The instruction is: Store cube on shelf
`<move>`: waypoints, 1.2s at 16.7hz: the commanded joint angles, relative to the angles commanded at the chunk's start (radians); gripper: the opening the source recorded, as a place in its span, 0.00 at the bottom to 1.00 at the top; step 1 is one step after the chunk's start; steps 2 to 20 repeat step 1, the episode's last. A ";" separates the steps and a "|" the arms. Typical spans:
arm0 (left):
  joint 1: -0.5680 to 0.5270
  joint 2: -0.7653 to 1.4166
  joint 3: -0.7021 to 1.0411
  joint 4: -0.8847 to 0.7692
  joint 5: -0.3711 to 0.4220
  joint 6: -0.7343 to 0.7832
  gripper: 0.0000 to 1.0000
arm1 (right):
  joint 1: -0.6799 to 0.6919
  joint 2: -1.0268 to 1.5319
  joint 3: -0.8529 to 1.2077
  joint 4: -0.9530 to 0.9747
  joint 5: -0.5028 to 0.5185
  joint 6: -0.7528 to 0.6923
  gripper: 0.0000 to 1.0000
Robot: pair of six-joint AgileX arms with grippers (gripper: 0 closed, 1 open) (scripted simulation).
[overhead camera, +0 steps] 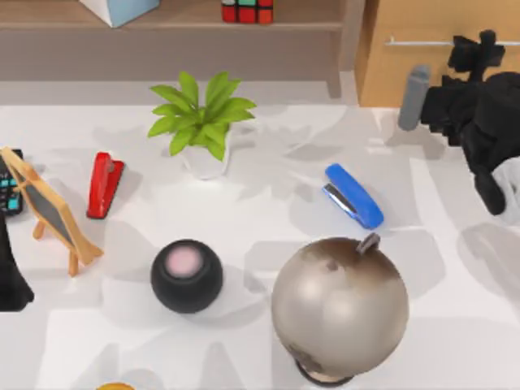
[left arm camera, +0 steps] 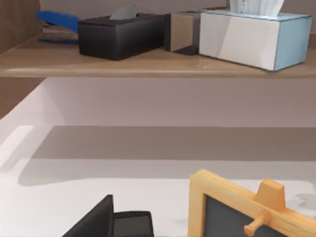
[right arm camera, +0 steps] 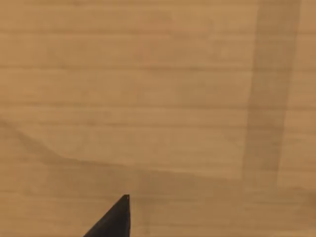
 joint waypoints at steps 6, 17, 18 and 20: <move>0.000 0.000 0.000 0.000 0.000 0.000 1.00 | 0.000 0.000 0.000 0.000 0.000 0.000 1.00; 0.000 0.000 0.000 0.000 0.000 0.000 1.00 | 0.000 0.000 0.000 0.000 0.000 0.000 1.00; 0.000 0.000 0.000 0.000 0.000 0.000 1.00 | 0.000 0.000 0.000 0.000 0.000 0.000 1.00; 0.000 0.000 0.000 0.000 0.000 0.000 1.00 | 0.000 0.000 0.000 0.000 0.000 0.000 1.00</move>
